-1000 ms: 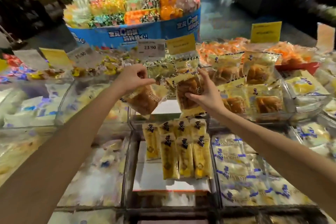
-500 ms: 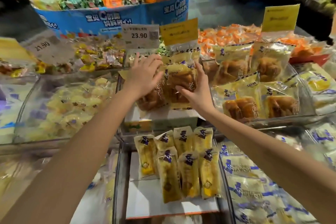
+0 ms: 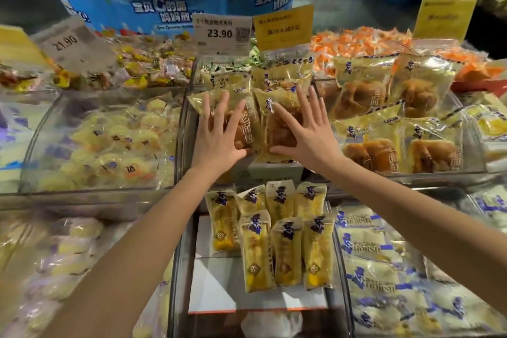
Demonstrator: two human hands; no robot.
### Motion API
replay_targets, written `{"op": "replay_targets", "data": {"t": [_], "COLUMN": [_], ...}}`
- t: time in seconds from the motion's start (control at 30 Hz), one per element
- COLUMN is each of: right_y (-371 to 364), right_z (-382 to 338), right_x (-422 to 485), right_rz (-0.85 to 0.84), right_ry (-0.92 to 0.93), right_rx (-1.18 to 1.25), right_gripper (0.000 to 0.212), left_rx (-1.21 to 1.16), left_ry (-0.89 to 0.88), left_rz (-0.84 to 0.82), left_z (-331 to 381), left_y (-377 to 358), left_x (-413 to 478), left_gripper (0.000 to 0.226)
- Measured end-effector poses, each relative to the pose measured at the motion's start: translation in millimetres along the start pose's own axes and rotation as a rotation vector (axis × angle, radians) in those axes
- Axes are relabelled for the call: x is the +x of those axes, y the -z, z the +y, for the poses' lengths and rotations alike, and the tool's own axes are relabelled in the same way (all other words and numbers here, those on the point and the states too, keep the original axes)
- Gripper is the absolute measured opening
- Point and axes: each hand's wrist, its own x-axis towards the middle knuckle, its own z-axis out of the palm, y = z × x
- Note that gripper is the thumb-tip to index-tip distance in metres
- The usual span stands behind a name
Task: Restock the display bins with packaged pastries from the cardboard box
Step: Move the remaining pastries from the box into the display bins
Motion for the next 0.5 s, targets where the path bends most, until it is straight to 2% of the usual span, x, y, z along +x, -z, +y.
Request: {"op": "replay_targets", "data": {"t": [0.1, 0.23, 0.37, 0.5], "right_y": [7, 8, 13, 8], "right_z": [5, 7, 15, 13], "right_x": [-3, -5, 8, 9], "right_rz": [-0.06, -0.138, -0.228, -0.237], "right_ry": [0.088, 0.167, 0.084, 0.048], "right_rx": [-0.11, -0.154, -0.156, -0.159], "right_gripper": [0.106, 0.101, 0.099, 0.1], "left_rx": [-0.04, -0.049, -0.053, -0.051], "left_ry": [-0.056, -0.11, -0.189, -0.171], "left_rz": [-0.068, -0.117, -0.138, -0.19], "left_z": [-8, -22, -34, -22], "left_y": [4, 16, 25, 25], "left_x": [8, 7, 12, 9], "left_gripper": [0.116, 0.112, 0.109, 0.108]}}
